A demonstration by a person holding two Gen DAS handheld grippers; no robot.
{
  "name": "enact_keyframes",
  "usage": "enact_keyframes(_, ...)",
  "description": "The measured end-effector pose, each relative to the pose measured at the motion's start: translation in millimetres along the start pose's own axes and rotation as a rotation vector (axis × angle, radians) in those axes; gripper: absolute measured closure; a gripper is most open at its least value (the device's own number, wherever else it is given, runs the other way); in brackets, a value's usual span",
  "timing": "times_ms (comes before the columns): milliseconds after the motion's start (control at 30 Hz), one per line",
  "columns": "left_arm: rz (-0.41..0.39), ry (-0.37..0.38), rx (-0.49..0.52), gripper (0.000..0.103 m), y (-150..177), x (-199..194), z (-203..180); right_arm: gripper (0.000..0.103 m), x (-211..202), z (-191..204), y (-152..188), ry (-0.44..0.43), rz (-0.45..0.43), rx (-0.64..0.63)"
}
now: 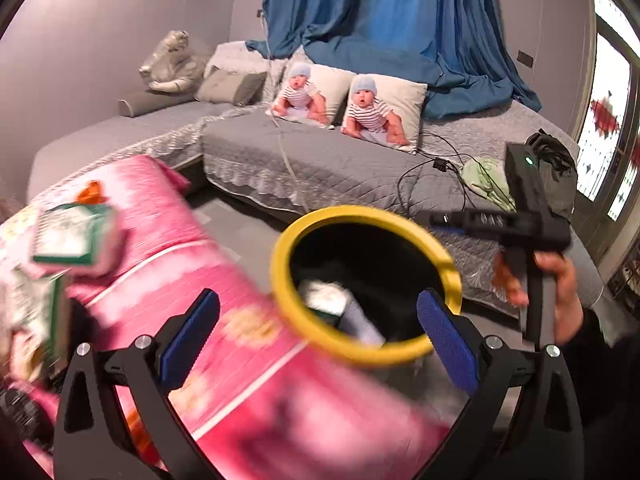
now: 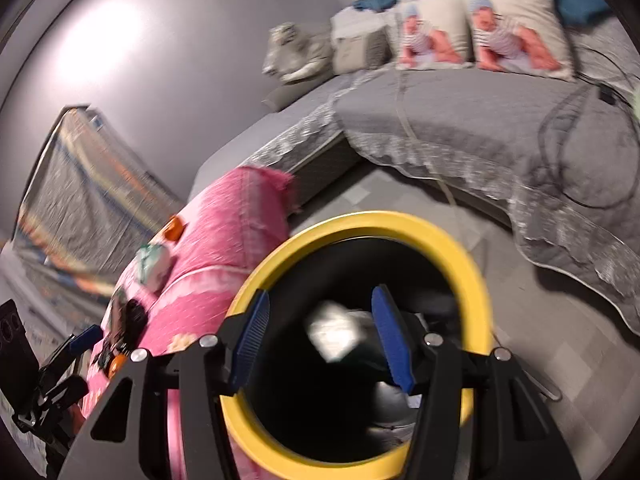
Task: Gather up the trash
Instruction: 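Open both tools to drop the foam net and tissue pack into the bin, then grasp the orange chip bag with the left tool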
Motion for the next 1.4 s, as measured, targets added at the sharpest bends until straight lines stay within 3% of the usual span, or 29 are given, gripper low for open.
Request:
enact_keyframes(167,0.027,-0.2,0.079,0.008,65.8,-67.5,43.4,0.052,14.3,45.8,5.0,-0.034,0.032,-0.108)
enact_keyframes(233,0.061,-0.256,0.063,0.008,88.5,-82.1,63.0,0.052,21.6,63.2,7.5,-0.048,0.048,-0.141)
enact_keyframes(400,0.146,-0.266,-0.036,0.009,122.3,-80.0,104.4,0.052,41.1,104.5,14.7,-0.081,0.094,-0.199)
enact_keyframes(500,0.156,-0.24,-0.065,0.009,128.4,-71.4,113.8,0.052,46.2,123.7,18.8,-0.096,0.112,-0.226)
enact_keyframes(700,0.171,-0.234,-0.052,0.009,131.4,-54.6,115.9,0.052,46.7,140.5,23.9,-0.099,0.121,-0.261)
enact_keyframes(867,0.227,-0.247,-0.074,0.034,130.5,-37.0,126.6,0.052,46.6,138.6,23.5,-0.111,0.125,-0.269)
enact_keyframes(933,0.245,-0.24,-0.089,0.06,132.2,-31.5,129.3,0.051,45.2,137.6,24.3,-0.124,0.124,-0.278)
enact_keyframes(1000,0.238,-0.226,-0.099,0.068,132.1,-31.1,129.8,0.051,42.7,139.1,25.4,-0.148,0.125,-0.296)
enact_keyframes(1100,0.215,-0.235,-0.08,0.071,132.5,-38.7,123.5,0.05,38.1,155.4,28.0,-0.195,0.123,-0.369)
enact_keyframes(1167,0.201,-0.226,-0.089,0.071,134.0,-45.1,122.4,0.041,36.9,167.7,28.2,-0.216,0.125,-0.411)
enact_keyframes(1233,0.18,-0.224,-0.108,0.072,136.9,-54.8,121.9,0.038,37.7,181.1,27.6,-0.242,0.136,-0.443)
enact_keyframes(1400,0.115,-0.227,-0.167,0.072,150.1,-83.4,115.8,0.038,51.4,216.4,16.9,-0.176,0.114,-0.538)
Point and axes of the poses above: each gripper's, at about its wrist camera, not at the fingertips, and x roughly the way its jaws point, z to its left, y to its underside, the point moved 3 cm from there along x, roughly the way its jaws point, and after that the axes turned 10 degrees about z, right-handed, at the moved point
